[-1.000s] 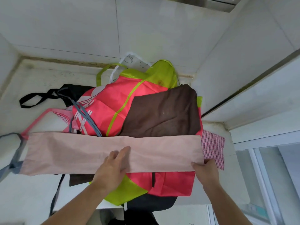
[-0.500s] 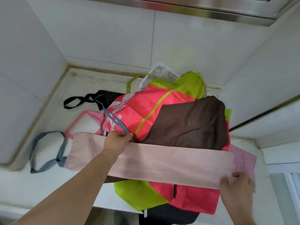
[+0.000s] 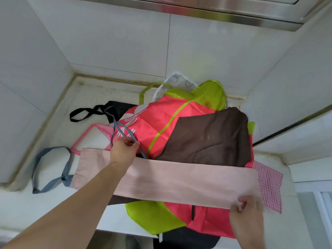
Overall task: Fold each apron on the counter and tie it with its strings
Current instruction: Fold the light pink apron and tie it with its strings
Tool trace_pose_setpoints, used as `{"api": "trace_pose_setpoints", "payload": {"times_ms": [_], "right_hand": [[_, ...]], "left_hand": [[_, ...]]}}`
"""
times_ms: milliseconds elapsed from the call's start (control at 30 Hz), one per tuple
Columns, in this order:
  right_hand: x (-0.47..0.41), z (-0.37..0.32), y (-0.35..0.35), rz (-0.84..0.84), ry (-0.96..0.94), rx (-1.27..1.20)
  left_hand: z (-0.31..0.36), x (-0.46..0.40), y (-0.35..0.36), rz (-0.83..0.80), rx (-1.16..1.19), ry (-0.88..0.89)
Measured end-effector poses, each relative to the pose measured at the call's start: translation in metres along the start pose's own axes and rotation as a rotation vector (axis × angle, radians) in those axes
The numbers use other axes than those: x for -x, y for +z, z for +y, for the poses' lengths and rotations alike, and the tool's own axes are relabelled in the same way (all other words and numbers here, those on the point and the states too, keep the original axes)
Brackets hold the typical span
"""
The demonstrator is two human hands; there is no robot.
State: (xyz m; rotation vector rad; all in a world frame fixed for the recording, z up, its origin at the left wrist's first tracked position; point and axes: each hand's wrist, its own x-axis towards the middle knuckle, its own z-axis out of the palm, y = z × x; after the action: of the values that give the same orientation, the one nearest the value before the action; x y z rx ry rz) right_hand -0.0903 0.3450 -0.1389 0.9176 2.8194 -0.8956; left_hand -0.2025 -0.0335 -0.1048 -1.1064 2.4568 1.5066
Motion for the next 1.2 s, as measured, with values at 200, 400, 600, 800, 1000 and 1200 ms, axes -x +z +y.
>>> {"api": "trace_pose_setpoints", "payload": {"times_ms": [200,400,600,800,1000,1200], "right_hand": [[0.009,-0.004,0.005,-0.023,-0.01,0.001],[0.013,-0.006,0.007,-0.044,-0.009,0.002],[0.019,-0.016,0.009,-0.088,-0.061,-0.04],[0.031,-0.017,0.011,-0.168,-0.009,-0.107],[0.012,0.011,-0.016,0.029,0.233,-0.127],[-0.03,0.034,-0.029,-0.046,0.467,-0.112]], "left_hand": [[0.009,-0.011,-0.003,-0.109,0.314,-0.163],[0.055,0.009,-0.028,-0.288,0.564,-0.01],[0.07,0.079,-0.066,-0.888,0.156,0.411],[0.002,0.12,-0.057,-1.468,-0.845,0.265],[-0.027,0.115,-0.023,-1.108,-0.44,0.132],[-0.034,0.108,0.021,-0.86,-0.392,0.28]]}}
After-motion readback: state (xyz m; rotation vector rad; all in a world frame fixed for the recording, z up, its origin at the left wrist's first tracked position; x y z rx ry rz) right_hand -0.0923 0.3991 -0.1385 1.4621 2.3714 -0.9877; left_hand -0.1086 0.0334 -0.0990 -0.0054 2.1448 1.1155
